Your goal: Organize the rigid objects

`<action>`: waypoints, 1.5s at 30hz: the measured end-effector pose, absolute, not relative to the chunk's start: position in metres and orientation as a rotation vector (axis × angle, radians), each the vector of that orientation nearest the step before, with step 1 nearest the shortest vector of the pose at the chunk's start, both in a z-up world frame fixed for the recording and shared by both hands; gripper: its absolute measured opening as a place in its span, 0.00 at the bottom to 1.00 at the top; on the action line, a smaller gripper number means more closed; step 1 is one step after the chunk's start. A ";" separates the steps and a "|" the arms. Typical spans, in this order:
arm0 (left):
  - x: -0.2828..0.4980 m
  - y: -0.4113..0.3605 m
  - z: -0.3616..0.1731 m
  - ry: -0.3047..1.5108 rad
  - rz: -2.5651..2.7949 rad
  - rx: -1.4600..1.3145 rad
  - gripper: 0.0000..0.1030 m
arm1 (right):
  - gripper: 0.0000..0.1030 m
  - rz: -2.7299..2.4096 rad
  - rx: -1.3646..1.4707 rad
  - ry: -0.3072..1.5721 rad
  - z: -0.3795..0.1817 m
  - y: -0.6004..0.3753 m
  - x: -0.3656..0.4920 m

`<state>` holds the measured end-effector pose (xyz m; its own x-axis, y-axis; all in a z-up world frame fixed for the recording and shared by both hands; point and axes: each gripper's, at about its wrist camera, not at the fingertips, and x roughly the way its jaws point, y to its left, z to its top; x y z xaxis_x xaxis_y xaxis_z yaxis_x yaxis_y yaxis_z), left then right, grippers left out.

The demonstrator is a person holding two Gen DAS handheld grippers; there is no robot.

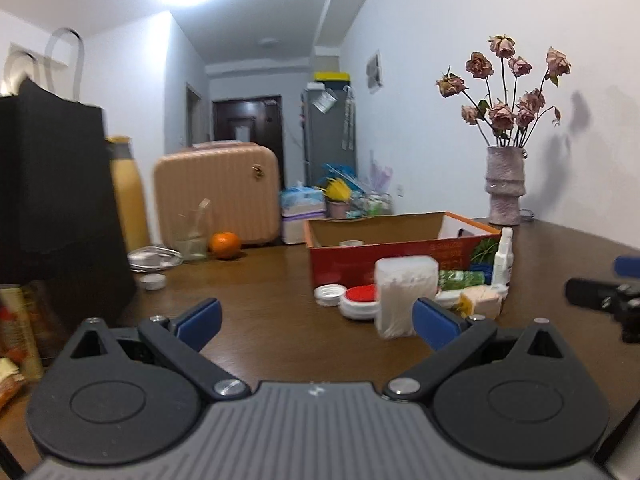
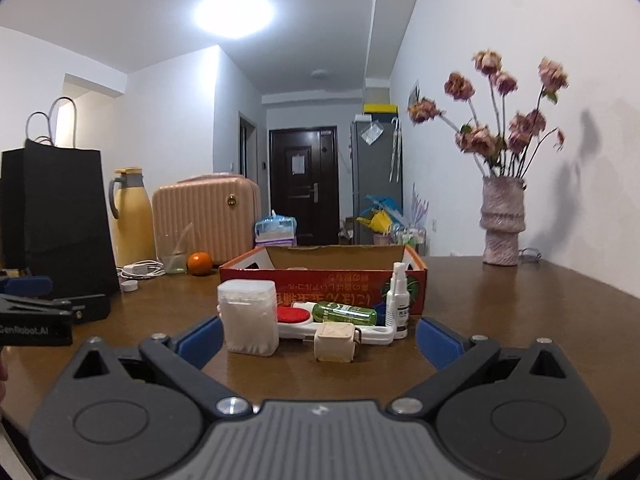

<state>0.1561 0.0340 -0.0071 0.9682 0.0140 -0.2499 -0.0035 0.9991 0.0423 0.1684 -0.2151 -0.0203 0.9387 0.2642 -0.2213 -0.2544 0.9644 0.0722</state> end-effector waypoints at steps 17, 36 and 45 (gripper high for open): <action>0.341 0.037 -0.009 0.539 -0.275 -0.282 0.24 | 0.35 0.587 0.401 0.551 -0.031 -0.193 0.365; 0.218 0.027 -0.044 0.501 -0.352 -0.303 0.40 | 0.21 0.596 0.361 0.524 -0.060 -0.202 0.251; 0.264 0.048 -0.016 0.478 -0.322 -0.179 0.69 | 0.27 0.553 0.196 0.541 -0.047 -0.203 0.230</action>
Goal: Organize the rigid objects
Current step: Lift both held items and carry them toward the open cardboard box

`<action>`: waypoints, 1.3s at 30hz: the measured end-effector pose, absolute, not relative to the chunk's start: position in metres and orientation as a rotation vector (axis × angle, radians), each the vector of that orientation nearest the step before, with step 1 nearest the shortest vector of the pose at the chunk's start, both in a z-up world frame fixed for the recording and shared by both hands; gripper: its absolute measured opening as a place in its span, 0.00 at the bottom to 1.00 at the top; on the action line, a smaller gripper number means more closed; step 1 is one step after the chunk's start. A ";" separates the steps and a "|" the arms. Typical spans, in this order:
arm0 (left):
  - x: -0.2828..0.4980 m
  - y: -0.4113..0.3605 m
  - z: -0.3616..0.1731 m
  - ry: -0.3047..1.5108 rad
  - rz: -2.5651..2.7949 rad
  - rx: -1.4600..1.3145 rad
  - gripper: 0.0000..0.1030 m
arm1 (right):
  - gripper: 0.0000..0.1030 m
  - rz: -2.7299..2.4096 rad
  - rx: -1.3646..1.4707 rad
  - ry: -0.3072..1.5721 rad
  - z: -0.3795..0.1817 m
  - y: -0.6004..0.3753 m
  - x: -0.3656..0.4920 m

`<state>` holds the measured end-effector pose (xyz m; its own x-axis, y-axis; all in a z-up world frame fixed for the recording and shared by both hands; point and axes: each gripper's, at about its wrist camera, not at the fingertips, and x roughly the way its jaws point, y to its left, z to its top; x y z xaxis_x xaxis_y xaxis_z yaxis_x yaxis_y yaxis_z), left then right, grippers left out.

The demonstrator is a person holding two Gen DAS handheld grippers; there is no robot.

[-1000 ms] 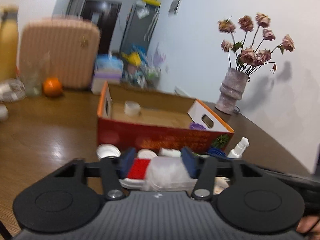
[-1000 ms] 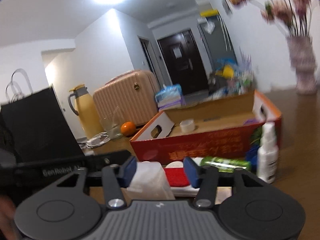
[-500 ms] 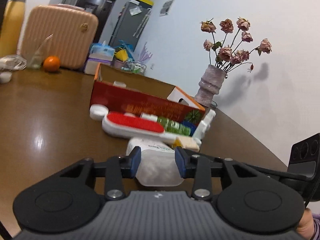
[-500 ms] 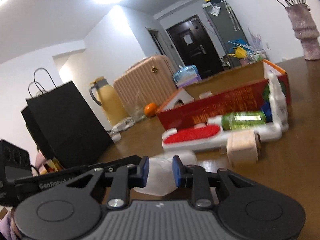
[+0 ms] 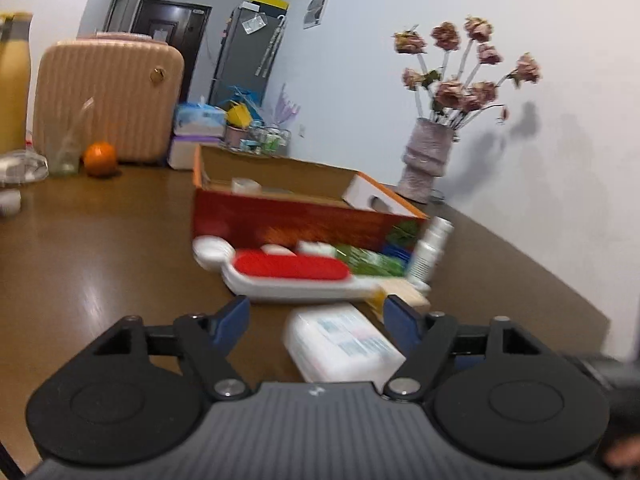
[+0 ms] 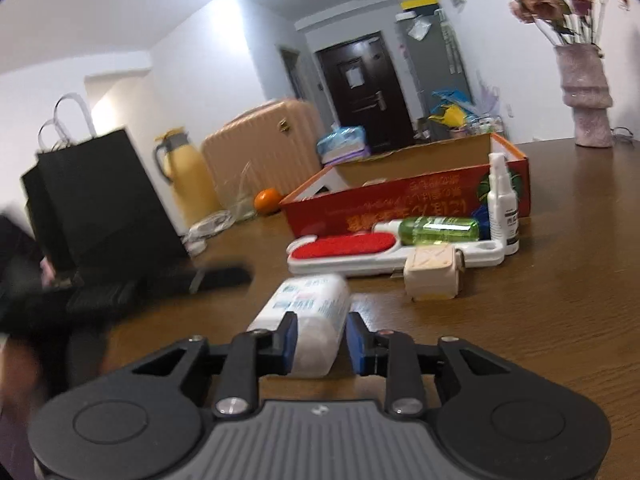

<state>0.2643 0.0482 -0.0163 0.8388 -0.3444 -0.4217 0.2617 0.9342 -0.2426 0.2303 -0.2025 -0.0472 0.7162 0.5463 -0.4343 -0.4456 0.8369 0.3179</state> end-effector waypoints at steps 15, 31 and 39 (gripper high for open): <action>0.325 0.065 -0.050 0.684 -0.479 -0.390 0.42 | 0.63 0.572 0.361 0.534 -0.058 -0.186 0.239; 0.269 0.066 -0.048 0.645 -0.424 -0.469 0.42 | 0.56 0.446 0.471 0.547 -0.071 -0.217 0.236; 0.246 0.041 -0.051 0.678 -0.483 -0.453 0.32 | 0.33 0.416 0.522 0.571 -0.074 -0.226 0.250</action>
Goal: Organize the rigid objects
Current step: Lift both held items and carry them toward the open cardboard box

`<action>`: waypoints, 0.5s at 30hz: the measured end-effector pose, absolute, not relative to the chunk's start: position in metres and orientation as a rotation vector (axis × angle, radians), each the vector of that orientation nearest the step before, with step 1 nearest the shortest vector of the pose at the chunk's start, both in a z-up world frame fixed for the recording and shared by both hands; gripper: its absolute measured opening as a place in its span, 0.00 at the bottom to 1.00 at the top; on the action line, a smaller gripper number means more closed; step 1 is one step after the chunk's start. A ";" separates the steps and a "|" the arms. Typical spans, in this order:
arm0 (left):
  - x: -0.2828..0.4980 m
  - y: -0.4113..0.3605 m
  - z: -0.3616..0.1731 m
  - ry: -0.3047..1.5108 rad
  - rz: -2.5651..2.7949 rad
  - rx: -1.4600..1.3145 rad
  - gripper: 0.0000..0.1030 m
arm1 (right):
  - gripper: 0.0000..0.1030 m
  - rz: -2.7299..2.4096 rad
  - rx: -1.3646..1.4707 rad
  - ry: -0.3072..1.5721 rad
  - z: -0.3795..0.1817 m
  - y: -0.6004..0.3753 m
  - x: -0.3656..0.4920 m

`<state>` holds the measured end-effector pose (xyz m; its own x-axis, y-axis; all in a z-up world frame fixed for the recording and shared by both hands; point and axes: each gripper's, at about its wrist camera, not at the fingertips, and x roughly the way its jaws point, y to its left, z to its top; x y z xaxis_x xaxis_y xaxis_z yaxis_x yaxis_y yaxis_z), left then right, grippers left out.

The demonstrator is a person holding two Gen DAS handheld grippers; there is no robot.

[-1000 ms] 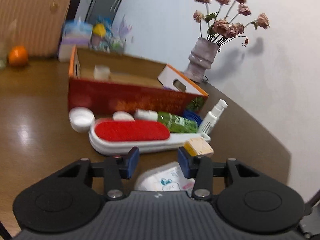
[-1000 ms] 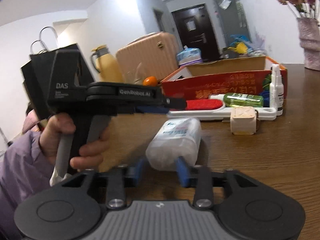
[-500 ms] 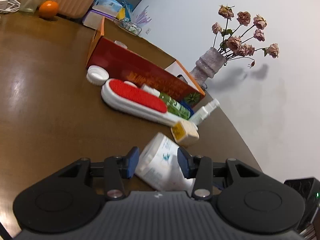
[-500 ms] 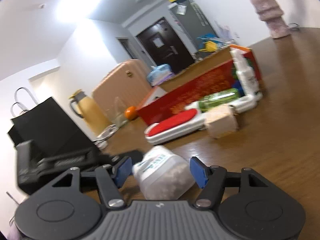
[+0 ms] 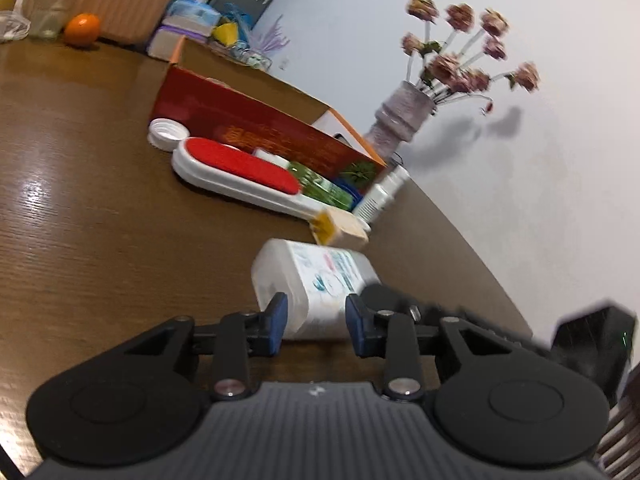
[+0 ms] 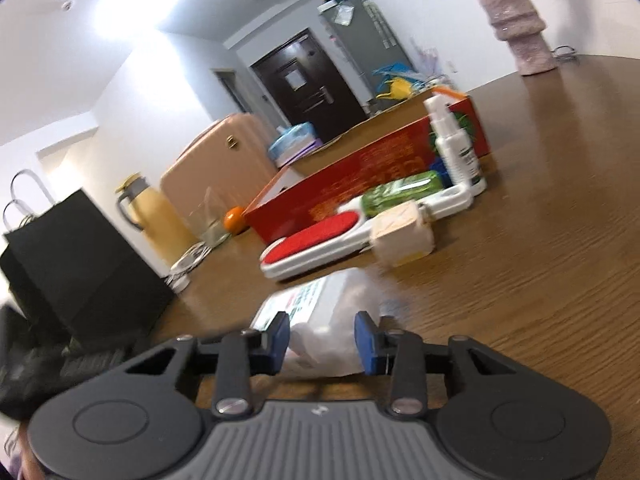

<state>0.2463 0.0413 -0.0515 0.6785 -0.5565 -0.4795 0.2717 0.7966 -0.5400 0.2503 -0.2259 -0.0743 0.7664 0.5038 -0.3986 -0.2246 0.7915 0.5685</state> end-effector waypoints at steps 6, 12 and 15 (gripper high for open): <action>0.265 0.035 -0.046 0.667 -0.432 -0.414 0.38 | 0.34 0.425 0.485 0.599 -0.070 -0.228 0.272; 0.271 0.031 -0.054 0.679 -0.425 -0.432 0.39 | 0.36 0.464 0.513 0.631 -0.073 -0.229 0.281; 0.255 0.021 -0.047 0.594 -0.378 -0.333 0.33 | 0.25 0.473 0.531 0.605 -0.070 -0.232 0.273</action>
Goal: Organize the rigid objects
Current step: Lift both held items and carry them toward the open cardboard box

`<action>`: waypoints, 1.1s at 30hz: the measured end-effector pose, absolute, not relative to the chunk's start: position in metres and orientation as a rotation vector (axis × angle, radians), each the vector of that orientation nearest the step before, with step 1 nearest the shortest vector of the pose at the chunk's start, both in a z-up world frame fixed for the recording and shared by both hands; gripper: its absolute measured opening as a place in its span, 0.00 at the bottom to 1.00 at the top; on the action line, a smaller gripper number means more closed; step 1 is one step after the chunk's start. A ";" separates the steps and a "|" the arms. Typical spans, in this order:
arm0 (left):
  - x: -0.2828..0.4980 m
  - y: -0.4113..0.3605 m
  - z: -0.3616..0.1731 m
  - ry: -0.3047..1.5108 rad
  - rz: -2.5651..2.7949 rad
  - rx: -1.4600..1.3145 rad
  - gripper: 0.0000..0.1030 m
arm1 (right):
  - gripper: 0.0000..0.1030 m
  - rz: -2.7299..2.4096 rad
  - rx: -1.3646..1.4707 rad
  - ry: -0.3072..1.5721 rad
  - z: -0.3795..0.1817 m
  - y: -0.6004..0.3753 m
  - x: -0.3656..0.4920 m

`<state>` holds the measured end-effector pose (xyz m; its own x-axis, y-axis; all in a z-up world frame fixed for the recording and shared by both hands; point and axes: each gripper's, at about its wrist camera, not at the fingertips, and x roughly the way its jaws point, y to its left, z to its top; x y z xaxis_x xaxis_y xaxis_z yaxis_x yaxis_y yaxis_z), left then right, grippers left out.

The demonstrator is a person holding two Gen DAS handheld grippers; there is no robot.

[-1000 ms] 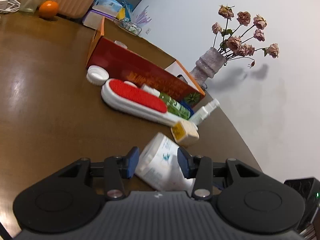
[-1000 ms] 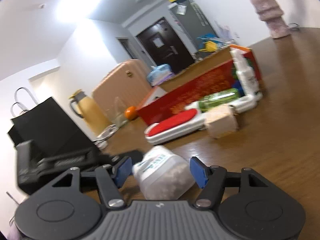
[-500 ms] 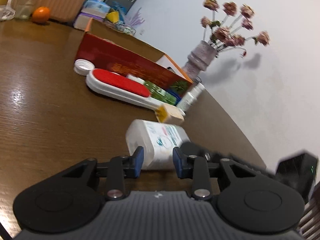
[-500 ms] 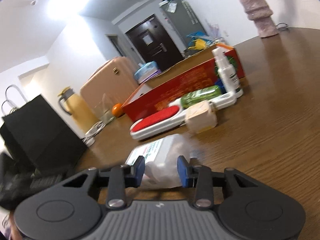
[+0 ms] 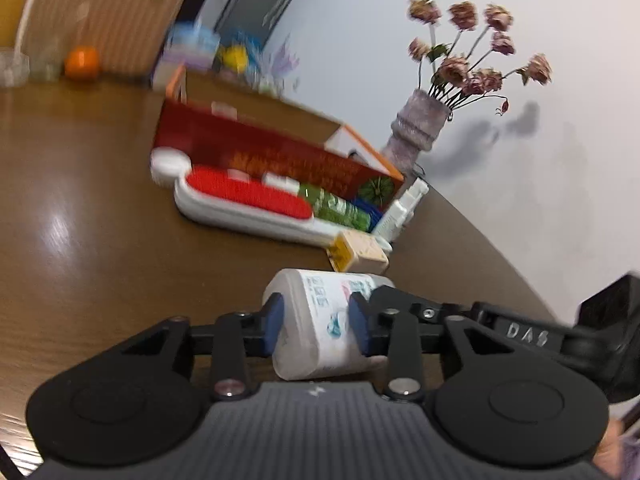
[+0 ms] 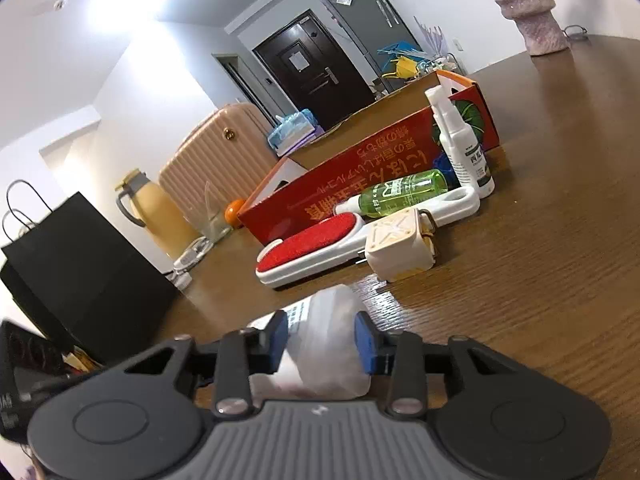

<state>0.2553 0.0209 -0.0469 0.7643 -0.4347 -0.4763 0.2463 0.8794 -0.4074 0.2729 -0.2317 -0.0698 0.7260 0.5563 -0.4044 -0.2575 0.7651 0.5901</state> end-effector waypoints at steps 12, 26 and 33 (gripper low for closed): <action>0.175 0.002 -0.012 0.385 -0.327 -0.278 0.32 | 0.23 0.473 0.386 0.358 -0.030 -0.227 0.198; 0.266 -0.024 0.057 0.290 -0.319 -0.207 0.32 | 0.23 0.443 0.394 0.268 0.037 -0.242 0.283; 0.396 -0.044 0.103 0.313 -0.340 -0.214 0.31 | 0.23 0.420 0.323 0.272 0.089 -0.256 0.403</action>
<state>0.3958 -0.0444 0.1033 0.8956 -0.3579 -0.2642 0.2923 0.9211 -0.2571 0.4033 -0.2558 0.0892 0.8784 0.4382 -0.1906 -0.3528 0.8638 0.3597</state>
